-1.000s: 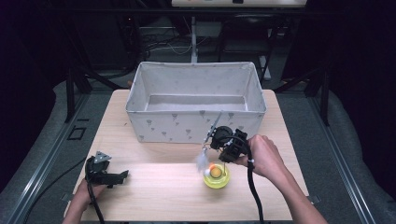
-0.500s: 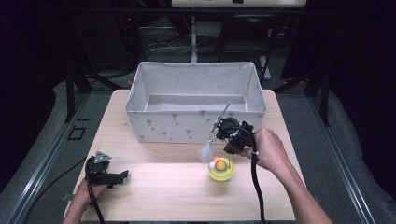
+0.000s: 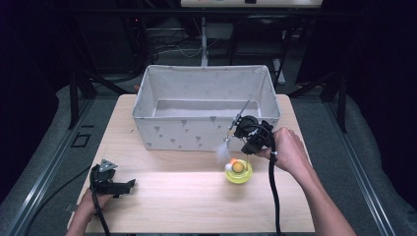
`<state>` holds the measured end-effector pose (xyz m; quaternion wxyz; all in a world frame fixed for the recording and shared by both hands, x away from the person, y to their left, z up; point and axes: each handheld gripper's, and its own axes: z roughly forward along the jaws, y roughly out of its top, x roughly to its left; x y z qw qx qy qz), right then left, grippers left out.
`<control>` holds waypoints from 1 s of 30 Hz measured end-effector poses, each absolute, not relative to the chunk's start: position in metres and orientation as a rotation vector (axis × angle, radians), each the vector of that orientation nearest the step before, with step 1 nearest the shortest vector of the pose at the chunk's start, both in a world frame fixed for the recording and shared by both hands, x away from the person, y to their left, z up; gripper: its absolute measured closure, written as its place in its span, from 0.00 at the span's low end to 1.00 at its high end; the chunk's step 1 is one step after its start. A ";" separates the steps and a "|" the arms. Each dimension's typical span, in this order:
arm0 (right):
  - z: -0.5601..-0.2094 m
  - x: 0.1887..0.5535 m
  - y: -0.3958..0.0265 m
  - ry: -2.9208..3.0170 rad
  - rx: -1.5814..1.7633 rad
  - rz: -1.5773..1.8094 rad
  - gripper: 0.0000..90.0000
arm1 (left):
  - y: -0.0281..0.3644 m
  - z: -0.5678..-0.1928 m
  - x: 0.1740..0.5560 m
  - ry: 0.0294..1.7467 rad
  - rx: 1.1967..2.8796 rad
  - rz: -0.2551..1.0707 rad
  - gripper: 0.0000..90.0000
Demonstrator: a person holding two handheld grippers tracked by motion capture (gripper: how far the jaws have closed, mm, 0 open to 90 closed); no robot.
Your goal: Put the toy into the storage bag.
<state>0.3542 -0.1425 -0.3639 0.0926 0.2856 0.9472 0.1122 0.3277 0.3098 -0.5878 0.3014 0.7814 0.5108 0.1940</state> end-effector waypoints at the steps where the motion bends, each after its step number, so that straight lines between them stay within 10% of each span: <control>1: -0.364 0.355 -0.143 2.809 0.847 0.325 0.98 | 0.310 -0.588 0.328 1.355 2.072 0.515 0.00; 30: -0.339 0.374 -0.169 2.761 0.961 0.311 0.98 | 0.310 -0.588 0.328 1.355 2.076 0.513 0.00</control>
